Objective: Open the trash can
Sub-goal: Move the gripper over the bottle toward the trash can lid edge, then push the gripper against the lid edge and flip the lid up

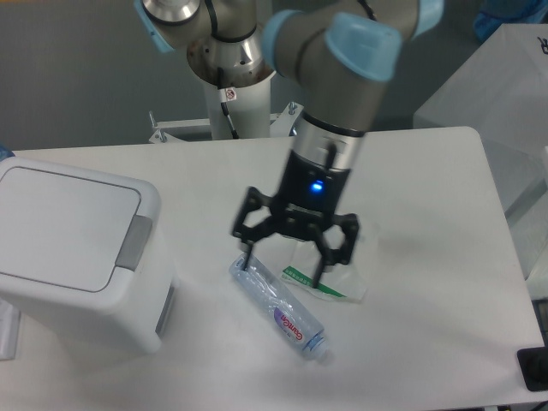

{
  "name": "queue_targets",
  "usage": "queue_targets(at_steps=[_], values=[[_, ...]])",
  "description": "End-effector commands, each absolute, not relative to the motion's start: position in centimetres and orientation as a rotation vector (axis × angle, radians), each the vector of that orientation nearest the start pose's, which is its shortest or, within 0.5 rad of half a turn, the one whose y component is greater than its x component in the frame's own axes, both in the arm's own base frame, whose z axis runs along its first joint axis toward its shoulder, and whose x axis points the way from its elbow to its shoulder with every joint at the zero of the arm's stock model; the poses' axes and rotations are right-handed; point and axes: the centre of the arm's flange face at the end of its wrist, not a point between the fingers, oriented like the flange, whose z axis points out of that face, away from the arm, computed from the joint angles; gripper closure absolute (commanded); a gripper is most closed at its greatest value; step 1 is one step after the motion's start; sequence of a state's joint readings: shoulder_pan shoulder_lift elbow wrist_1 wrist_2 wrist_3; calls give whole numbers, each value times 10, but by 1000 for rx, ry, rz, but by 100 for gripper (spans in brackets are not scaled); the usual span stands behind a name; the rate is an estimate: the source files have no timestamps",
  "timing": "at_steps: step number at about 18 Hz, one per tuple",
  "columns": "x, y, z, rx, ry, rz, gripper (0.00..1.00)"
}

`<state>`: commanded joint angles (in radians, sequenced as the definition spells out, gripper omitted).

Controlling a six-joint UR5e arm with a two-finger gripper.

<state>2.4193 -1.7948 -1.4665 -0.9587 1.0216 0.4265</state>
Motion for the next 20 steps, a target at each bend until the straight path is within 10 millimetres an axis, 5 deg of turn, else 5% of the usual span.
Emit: queue_targets(at_steps=[5,20], values=[[-295,562,492,-2433,-266,-229,0],[-285,559,475,-2464,-260,-246,0]])
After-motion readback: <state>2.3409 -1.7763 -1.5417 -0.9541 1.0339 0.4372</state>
